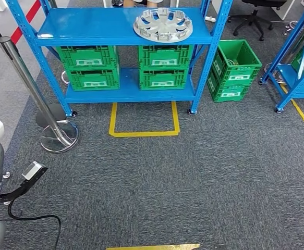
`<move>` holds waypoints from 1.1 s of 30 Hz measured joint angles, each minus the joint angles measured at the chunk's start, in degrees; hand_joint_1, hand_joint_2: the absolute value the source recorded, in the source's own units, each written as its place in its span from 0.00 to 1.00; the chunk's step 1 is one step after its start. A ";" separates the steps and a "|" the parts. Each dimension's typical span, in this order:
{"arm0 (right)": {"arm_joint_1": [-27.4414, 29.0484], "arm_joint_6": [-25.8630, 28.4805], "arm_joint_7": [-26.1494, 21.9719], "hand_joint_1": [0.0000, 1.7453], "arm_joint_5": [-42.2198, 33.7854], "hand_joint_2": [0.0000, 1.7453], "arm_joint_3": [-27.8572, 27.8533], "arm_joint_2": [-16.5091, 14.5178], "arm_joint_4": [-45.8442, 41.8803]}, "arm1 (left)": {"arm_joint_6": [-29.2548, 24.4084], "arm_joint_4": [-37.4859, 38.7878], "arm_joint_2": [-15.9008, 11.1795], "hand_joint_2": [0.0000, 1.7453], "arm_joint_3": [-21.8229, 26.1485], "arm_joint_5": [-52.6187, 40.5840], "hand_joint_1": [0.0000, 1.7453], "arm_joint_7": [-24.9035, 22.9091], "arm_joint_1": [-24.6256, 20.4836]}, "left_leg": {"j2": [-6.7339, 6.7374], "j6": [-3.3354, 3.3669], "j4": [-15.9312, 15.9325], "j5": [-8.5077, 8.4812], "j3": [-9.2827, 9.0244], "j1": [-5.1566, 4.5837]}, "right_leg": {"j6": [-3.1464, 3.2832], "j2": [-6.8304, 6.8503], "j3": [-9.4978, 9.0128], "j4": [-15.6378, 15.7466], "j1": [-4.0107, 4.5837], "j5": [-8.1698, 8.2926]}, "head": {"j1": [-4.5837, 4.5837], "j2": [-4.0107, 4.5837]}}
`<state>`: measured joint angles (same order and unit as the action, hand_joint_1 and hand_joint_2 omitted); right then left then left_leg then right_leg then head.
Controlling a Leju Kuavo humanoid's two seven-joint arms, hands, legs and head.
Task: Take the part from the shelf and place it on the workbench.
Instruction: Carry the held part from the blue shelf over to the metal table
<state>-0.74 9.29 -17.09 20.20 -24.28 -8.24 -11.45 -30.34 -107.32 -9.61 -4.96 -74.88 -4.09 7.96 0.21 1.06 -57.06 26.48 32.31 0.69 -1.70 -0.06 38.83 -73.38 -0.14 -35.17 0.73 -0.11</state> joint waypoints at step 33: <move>0.05 -0.04 -0.24 0.00 -0.14 0.00 -0.13 0.00 -0.28 | 0.33 -0.42 0.06 1.00 0.82 0.00 1.00 -0.52 0.82 | -0.20 -0.13 -0.64 0.16 0.21 -0.28 | 1.18 -0.02 -4.34 8.88 0.25 4.54 | -0.04 0.00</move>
<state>-0.69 9.25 -17.33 20.06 -24.41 -8.24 -11.73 -30.00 -107.73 -9.55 -4.14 -74.88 -4.61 8.77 0.00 0.93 -57.70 26.64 32.52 0.41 -0.52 -0.08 34.49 -64.50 0.11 -30.63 0.68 -0.11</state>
